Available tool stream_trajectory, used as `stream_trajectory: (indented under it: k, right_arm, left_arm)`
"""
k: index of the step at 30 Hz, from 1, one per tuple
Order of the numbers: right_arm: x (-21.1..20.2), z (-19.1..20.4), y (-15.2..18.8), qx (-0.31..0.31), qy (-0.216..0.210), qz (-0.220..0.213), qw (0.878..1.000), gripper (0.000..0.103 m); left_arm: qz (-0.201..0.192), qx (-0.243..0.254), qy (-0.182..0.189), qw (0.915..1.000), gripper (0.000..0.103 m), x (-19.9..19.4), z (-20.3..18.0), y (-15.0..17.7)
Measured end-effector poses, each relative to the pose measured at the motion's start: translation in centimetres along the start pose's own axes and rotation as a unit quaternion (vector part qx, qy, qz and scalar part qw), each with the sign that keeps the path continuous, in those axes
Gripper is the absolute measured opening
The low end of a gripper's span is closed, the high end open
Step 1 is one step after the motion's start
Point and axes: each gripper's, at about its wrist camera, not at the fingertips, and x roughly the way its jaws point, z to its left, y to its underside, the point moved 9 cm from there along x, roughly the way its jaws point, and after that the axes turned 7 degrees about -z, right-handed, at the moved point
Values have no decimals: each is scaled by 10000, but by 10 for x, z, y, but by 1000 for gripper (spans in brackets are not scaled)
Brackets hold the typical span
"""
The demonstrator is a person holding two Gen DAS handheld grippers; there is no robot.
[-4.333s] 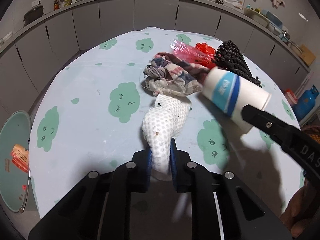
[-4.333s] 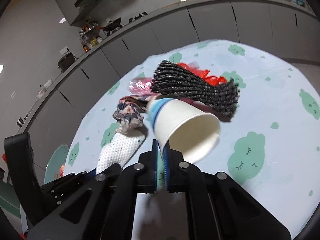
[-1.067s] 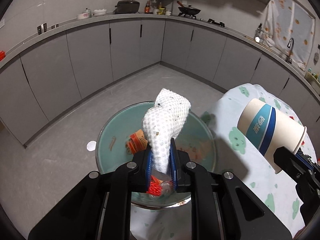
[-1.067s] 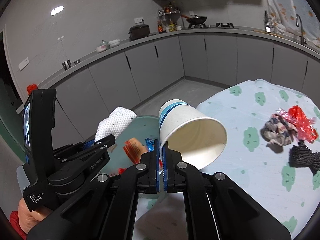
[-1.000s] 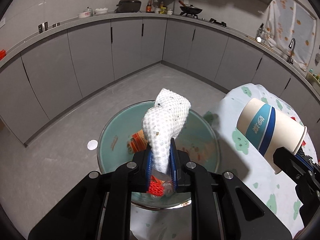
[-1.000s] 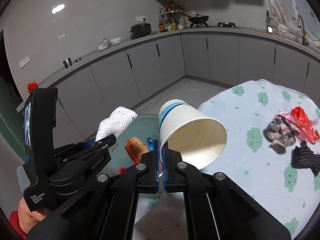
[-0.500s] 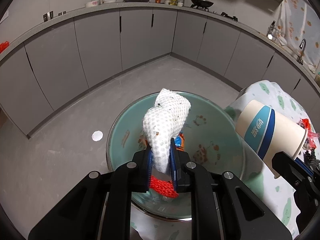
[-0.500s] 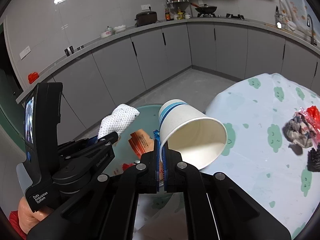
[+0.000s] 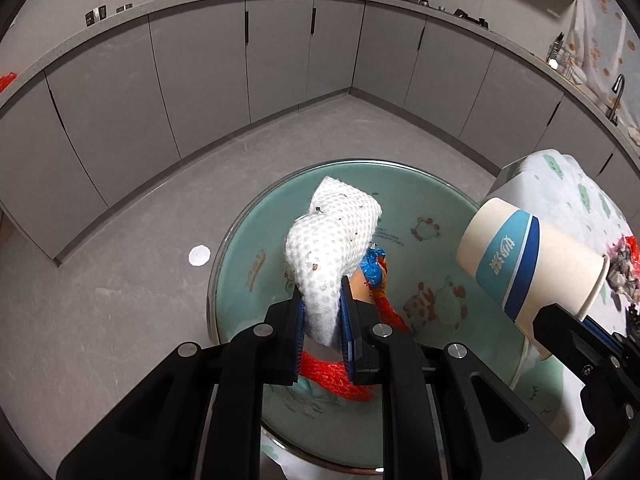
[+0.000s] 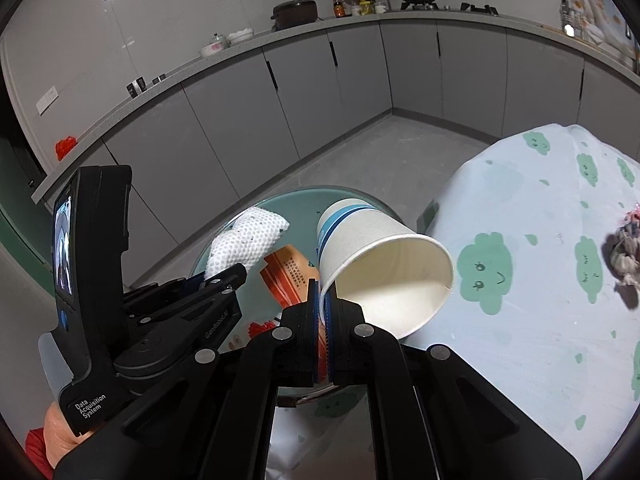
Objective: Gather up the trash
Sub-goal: 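Carry the sponge and paper cup over the teal bucket and release both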
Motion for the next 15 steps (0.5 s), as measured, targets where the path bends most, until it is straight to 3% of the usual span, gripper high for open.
stream_trajectory:
  k: [10,15]
  right_arm:
    - [18,2,4,-2,-71,183,9998,4]
    - [29,7,7,-20,-301,309,9991,5]
  left_arm:
    - [166,7,-82,9998,16,17,5,6]
    - [210,-15,-126,9997,16,22,10,7]
